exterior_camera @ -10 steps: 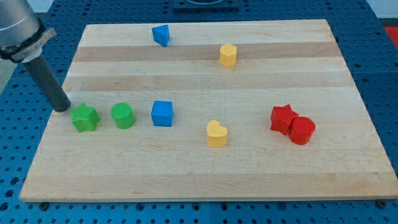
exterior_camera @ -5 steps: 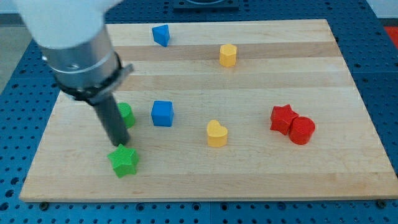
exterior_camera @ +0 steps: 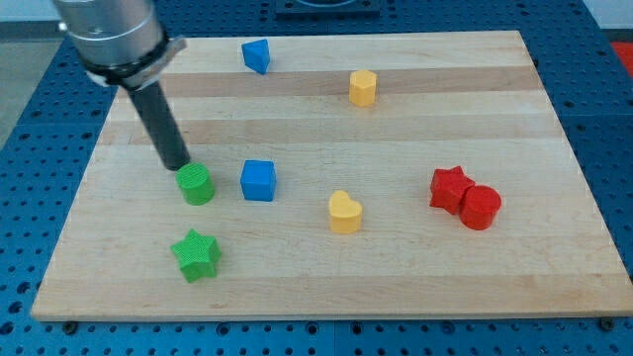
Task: Move the green circle to the top of the green star
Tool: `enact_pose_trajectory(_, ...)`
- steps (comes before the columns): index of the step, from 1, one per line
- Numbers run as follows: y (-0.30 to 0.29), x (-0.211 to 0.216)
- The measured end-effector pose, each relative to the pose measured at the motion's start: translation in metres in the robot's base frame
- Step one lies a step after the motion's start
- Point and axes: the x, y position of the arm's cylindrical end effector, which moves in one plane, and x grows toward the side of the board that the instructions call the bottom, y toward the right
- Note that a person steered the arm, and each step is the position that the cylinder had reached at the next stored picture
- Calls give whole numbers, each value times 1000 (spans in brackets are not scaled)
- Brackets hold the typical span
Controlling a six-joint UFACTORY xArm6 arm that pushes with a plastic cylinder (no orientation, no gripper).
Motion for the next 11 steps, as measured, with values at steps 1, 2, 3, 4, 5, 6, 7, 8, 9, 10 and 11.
enact_pose_trajectory(1, 15, 0)
enact_pose_trajectory(2, 15, 10)
enact_pose_trajectory(3, 20, 56)
enact_pose_trajectory(4, 20, 57)
enact_pose_trajectory(5, 20, 56)
enact_pose_trajectory(6, -23, 54)
enact_pose_trajectory(7, -40, 60)
enact_pose_trajectory(8, -31, 108)
enact_pose_trajectory(9, -31, 108)
enact_pose_trajectory(10, -20, 135)
enact_pose_trajectory(11, -18, 143)
